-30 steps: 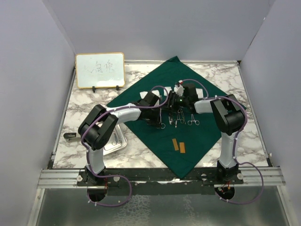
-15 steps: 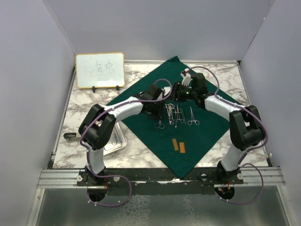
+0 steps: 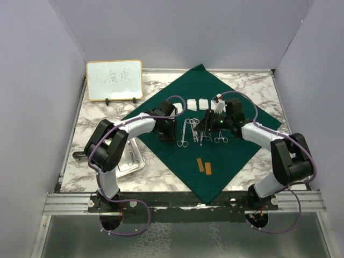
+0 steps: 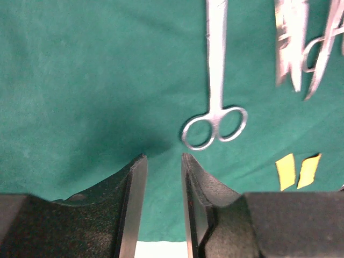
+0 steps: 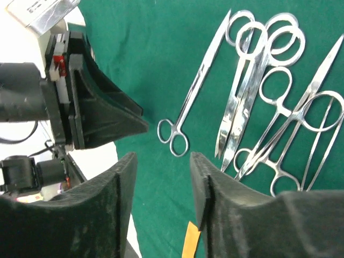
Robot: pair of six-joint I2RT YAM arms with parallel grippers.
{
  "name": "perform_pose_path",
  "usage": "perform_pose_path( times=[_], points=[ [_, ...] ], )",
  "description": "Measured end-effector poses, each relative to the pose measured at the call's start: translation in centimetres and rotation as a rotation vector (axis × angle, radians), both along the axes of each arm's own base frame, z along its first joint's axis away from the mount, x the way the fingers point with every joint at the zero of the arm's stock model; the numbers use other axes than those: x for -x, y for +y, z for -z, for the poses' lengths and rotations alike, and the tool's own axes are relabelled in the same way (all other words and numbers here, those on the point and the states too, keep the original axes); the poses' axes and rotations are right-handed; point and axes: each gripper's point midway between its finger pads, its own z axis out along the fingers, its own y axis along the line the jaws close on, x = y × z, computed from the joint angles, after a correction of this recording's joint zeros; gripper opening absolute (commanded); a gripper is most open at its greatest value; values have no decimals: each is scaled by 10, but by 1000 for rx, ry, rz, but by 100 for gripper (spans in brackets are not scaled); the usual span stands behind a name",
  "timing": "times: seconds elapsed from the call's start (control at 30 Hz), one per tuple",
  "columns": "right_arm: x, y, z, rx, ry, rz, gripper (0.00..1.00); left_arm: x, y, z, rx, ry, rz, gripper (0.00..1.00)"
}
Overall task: Prepare the surgical pack
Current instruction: Pick up the medical item from the surgical kit.
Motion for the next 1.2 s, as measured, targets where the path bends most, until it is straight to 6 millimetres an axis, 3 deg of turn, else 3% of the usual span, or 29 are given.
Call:
perform_pose_path(
  times=[0.13, 0.37, 0.57, 1.2],
  points=[
    [17, 1, 17, -24, 71, -10, 33, 8, 13, 13, 27, 65, -38, 31],
    [38, 12, 58, -8, 197, -42, 32, 5, 6, 12, 146, 87, -72, 28],
    [47, 26, 68, 18, 213, -78, 28, 5, -1, 10, 186, 93, -81, 28],
    [35, 40, 85, 25, 236, -59, 12, 10, -11, 11, 246, 112, -103, 30]
  ],
)
